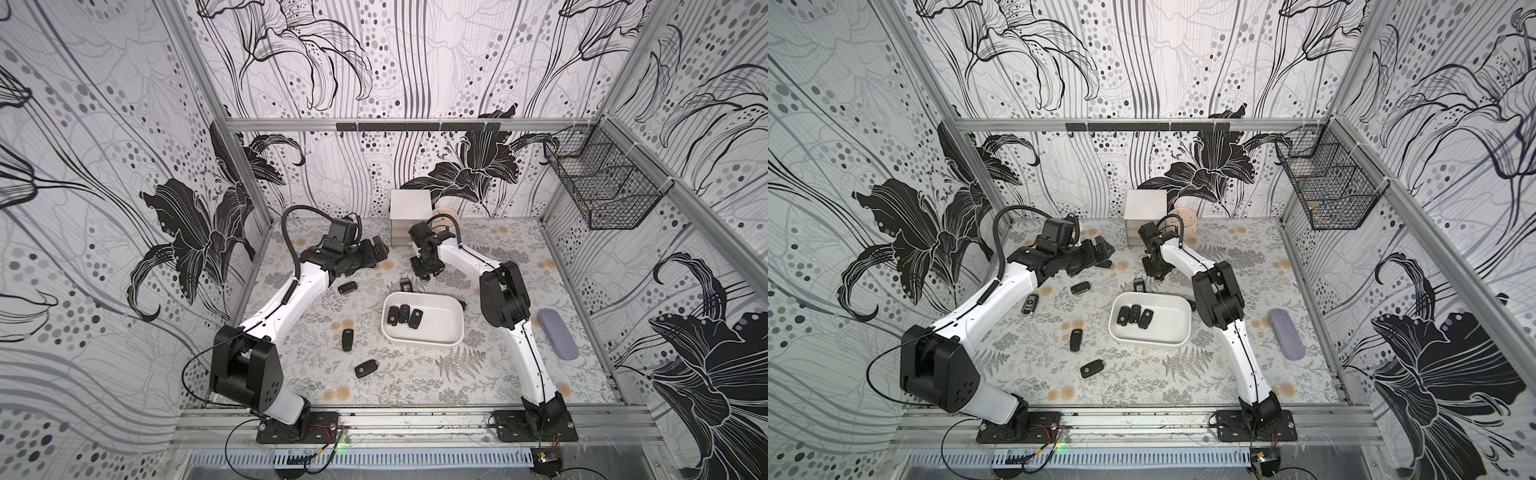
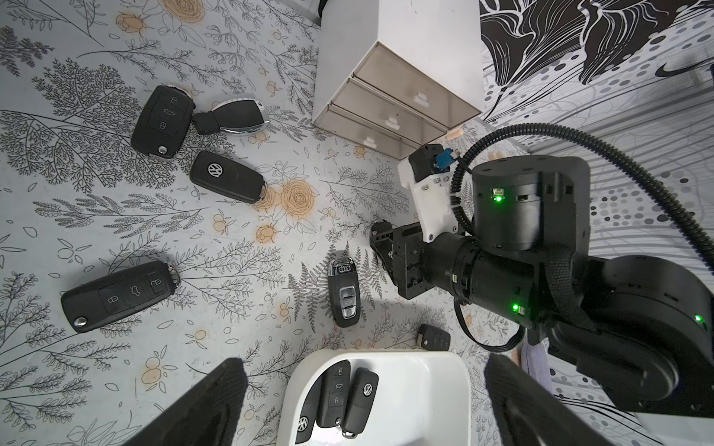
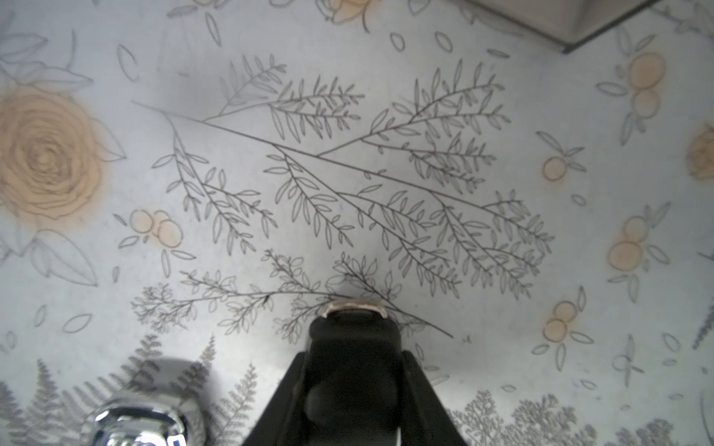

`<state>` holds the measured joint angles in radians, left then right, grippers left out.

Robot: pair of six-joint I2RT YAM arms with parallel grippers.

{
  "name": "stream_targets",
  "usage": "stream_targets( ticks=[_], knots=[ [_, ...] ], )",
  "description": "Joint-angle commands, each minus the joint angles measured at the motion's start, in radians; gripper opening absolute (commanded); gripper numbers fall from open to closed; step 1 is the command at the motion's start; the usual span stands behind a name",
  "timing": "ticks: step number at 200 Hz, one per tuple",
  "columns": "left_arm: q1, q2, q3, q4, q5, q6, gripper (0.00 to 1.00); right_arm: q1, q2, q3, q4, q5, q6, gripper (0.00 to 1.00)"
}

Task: Place the car key into the storage box
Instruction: Pick up the car key from the center of the board, then place the car key in the storage box.

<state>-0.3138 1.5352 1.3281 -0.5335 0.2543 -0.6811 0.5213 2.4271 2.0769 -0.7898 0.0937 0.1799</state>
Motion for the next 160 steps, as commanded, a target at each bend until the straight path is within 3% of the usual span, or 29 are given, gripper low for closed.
stream_targets(
  ticks=[1,48,94,160],
  knots=[
    [0.006,-0.018,-0.014,0.013,0.02,0.001,0.99,0.0,-0.065,-0.038,-0.036,-0.015,0.049,0.24],
    [0.002,-0.056,-0.071,0.04,0.056,0.0,0.99,0.0,-0.199,-0.129,-0.033,-0.012,0.152,0.24],
    [0.002,-0.107,-0.132,0.064,0.096,0.005,0.99,0.009,-0.386,-0.343,0.001,-0.027,0.308,0.25],
    [0.001,-0.159,-0.19,0.072,0.144,0.025,0.99,0.132,-0.591,-0.603,0.013,0.044,0.537,0.26]
  ],
)
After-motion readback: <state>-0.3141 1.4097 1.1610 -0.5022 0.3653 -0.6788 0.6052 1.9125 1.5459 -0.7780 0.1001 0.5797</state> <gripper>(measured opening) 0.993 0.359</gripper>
